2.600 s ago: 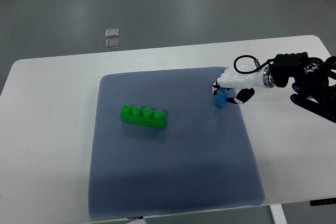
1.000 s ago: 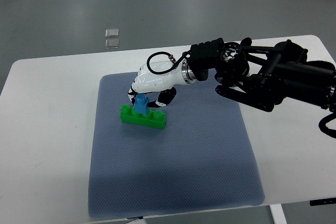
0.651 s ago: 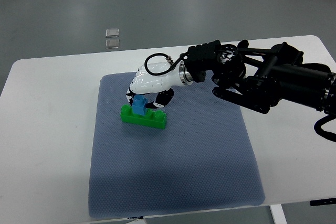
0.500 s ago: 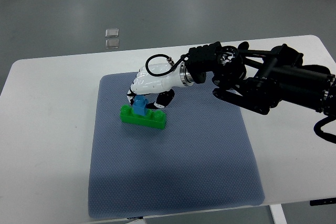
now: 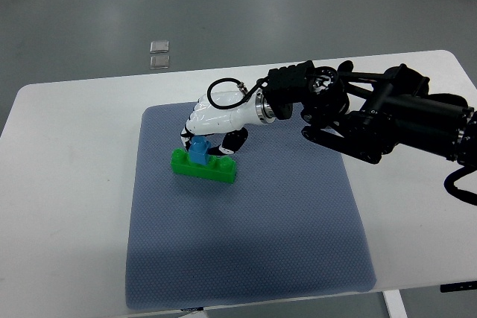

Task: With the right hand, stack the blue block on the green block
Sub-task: 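Lower the blue block onto the green block's studs and press down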

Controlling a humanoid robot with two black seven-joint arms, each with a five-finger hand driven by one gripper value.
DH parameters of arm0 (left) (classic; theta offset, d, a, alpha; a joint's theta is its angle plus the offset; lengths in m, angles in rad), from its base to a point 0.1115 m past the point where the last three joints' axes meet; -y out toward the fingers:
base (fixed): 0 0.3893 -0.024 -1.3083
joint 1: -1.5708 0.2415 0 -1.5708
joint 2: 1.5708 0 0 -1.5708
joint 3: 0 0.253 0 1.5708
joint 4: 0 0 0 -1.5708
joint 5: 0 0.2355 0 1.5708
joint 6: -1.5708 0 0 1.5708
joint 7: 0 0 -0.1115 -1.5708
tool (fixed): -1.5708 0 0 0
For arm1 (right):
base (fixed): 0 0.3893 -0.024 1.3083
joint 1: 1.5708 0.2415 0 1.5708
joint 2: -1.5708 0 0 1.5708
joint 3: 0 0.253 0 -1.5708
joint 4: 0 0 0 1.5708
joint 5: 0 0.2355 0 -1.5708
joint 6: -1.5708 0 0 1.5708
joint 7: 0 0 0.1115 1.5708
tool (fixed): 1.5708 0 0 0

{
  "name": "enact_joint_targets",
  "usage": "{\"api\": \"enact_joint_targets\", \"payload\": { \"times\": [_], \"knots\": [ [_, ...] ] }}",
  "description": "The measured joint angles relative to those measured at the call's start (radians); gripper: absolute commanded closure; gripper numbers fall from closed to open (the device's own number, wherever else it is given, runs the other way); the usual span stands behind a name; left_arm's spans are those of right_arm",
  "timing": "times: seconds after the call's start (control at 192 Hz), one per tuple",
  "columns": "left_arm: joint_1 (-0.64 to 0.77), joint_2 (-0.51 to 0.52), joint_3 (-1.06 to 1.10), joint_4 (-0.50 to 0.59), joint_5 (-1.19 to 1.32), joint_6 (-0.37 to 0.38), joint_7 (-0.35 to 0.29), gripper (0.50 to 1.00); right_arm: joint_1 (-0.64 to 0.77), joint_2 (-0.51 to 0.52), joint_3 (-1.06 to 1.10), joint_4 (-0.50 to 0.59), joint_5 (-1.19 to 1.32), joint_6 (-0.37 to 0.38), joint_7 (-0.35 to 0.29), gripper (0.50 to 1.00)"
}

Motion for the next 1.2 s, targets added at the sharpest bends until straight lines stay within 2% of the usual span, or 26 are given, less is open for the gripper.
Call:
{"api": "enact_joint_targets", "payload": {
  "times": [1.198],
  "knots": [
    [0.0, 0.0, 0.0, 0.0, 0.0, 0.0, 0.0, 0.5, -0.03, 0.004, -0.012, -0.034, -0.004, -0.038, -0.003, 0.938]
  ]
}}
